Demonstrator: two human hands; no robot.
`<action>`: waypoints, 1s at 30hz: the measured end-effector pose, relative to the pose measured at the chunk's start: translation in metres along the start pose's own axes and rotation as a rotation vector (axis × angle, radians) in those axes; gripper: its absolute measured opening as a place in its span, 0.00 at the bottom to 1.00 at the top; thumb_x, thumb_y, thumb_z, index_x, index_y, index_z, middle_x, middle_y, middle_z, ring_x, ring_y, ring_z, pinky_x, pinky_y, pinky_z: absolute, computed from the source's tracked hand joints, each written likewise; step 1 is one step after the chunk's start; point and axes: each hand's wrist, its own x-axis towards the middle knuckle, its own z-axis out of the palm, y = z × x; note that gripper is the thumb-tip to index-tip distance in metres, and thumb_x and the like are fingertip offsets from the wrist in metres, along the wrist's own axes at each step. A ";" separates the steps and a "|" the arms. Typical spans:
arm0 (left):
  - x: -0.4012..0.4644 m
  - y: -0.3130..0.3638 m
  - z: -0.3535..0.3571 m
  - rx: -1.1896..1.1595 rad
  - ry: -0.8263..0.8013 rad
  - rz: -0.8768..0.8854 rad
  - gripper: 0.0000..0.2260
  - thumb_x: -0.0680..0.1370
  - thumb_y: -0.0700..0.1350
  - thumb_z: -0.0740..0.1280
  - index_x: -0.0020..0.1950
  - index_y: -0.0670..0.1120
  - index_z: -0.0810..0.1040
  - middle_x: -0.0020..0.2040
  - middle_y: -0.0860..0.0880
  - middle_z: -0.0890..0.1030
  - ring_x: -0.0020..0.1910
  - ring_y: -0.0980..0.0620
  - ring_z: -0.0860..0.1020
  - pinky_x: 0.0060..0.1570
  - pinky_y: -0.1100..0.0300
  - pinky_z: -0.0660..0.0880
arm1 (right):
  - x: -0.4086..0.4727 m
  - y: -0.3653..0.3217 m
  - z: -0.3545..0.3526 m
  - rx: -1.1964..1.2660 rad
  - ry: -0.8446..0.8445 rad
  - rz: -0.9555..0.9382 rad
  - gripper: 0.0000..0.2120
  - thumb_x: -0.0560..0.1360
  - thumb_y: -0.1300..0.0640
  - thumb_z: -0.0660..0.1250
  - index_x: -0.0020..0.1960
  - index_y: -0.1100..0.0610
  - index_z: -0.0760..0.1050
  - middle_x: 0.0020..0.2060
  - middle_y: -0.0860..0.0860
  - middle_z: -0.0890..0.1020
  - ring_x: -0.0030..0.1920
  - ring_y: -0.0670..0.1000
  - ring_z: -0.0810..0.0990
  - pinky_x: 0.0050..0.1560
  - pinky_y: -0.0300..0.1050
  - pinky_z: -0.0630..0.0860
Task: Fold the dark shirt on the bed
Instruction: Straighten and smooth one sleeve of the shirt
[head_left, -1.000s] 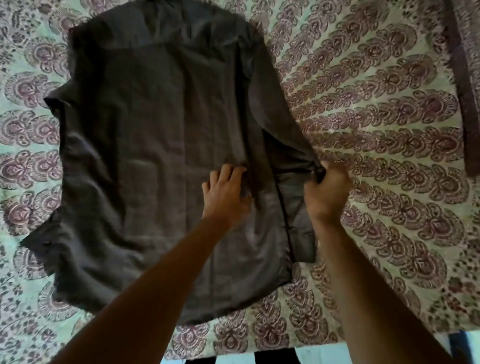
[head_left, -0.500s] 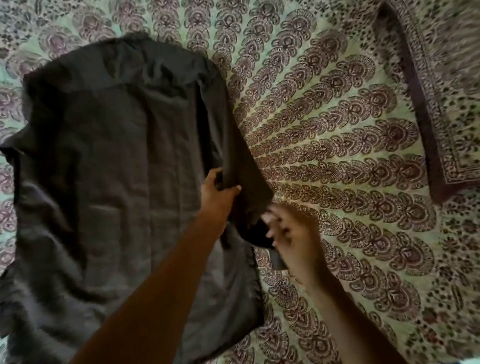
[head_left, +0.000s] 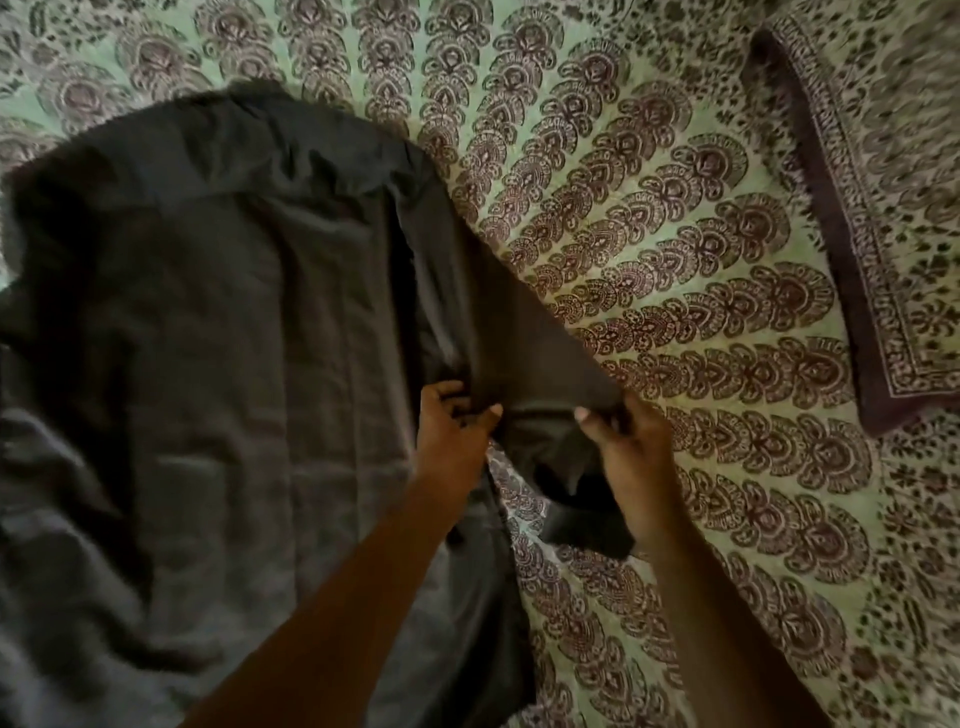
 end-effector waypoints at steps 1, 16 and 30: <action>0.000 0.005 0.008 0.036 -0.006 0.004 0.22 0.75 0.35 0.75 0.61 0.46 0.66 0.50 0.47 0.77 0.44 0.52 0.79 0.44 0.60 0.80 | 0.004 -0.008 -0.014 -0.008 0.054 -0.052 0.04 0.78 0.60 0.72 0.50 0.57 0.77 0.43 0.49 0.82 0.39 0.36 0.81 0.38 0.31 0.75; 0.049 0.090 0.096 0.693 0.078 0.207 0.27 0.79 0.50 0.71 0.76 0.48 0.66 0.65 0.41 0.79 0.60 0.39 0.79 0.55 0.48 0.78 | 0.172 -0.099 -0.146 -0.780 0.076 -0.257 0.30 0.67 0.37 0.79 0.57 0.59 0.79 0.51 0.58 0.83 0.53 0.61 0.81 0.54 0.52 0.77; 0.084 0.093 0.184 1.108 0.022 0.444 0.32 0.83 0.61 0.57 0.84 0.56 0.48 0.85 0.49 0.46 0.84 0.46 0.44 0.79 0.38 0.49 | 0.274 -0.127 -0.229 -1.185 -0.497 -0.157 0.24 0.66 0.51 0.83 0.51 0.58 0.74 0.44 0.52 0.79 0.48 0.55 0.80 0.45 0.46 0.77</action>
